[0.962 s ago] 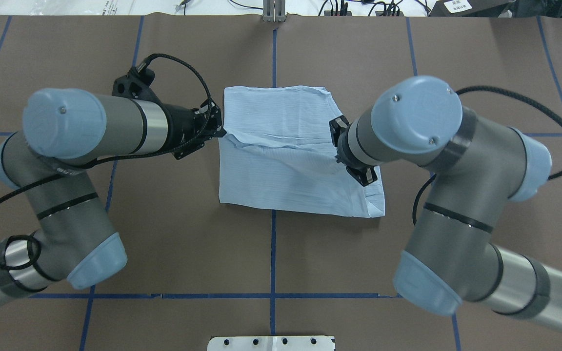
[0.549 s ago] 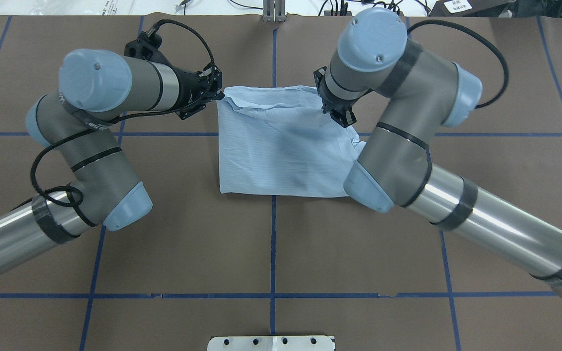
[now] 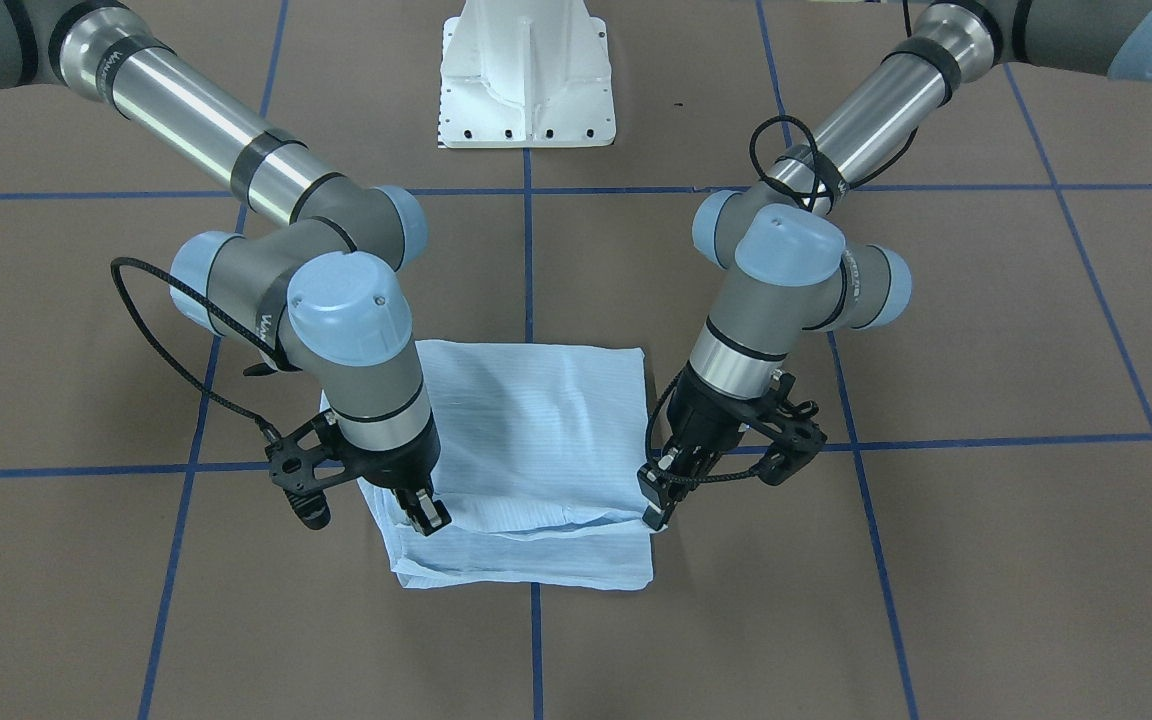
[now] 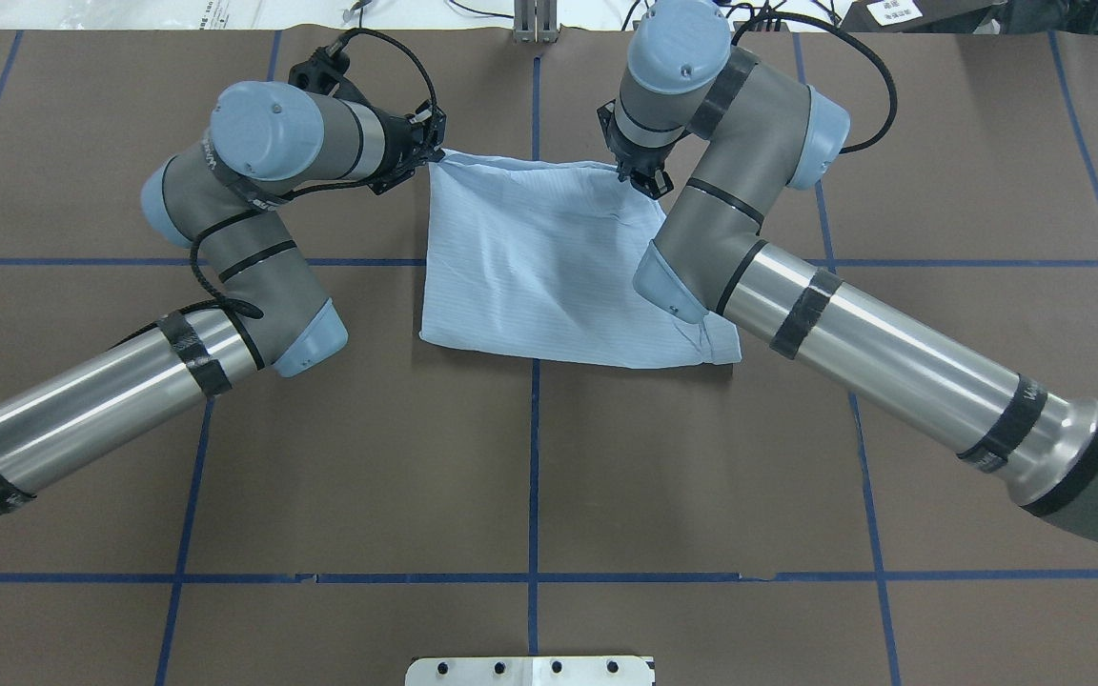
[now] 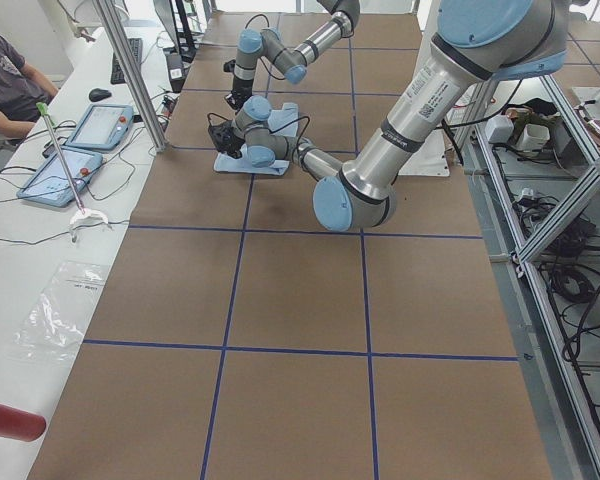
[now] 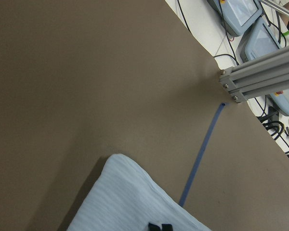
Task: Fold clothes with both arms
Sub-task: 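Release the folded edge and raise both grippers away from the shirt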
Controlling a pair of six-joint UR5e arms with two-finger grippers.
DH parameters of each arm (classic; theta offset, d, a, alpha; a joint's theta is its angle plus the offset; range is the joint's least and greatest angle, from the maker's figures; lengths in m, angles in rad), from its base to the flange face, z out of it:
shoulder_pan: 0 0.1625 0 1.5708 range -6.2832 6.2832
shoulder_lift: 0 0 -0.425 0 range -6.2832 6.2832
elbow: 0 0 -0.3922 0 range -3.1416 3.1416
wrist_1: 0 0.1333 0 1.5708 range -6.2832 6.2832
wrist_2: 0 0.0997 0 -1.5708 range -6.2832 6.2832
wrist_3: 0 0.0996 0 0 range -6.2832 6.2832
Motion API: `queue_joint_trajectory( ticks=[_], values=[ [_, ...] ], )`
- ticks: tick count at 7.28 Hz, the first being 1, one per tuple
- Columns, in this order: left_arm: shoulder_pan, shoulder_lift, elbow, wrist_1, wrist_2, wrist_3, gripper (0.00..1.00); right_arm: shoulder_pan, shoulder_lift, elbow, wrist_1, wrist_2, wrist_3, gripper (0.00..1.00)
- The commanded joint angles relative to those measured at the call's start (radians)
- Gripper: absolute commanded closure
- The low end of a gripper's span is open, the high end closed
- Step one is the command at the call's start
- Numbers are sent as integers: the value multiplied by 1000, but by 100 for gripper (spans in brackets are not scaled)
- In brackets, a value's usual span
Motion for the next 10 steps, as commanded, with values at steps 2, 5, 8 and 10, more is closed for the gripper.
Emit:
queue_joint_trajectory(
  ticks=[2,5,8,10],
  values=[
    [-15,-40,110,-20,92,148,0,69,47,-185,158,37,-241,0],
    [-78,-38,98,-23,42,220,0,152,-8,-159,154,147,-368,0],
    [-139,193,-127,-6,-104,652,0,275,-276,116,42,315,-756,0],
    [-257,346,-225,-6,-295,905,0,384,-423,348,-227,328,-1176,0]
  ],
)
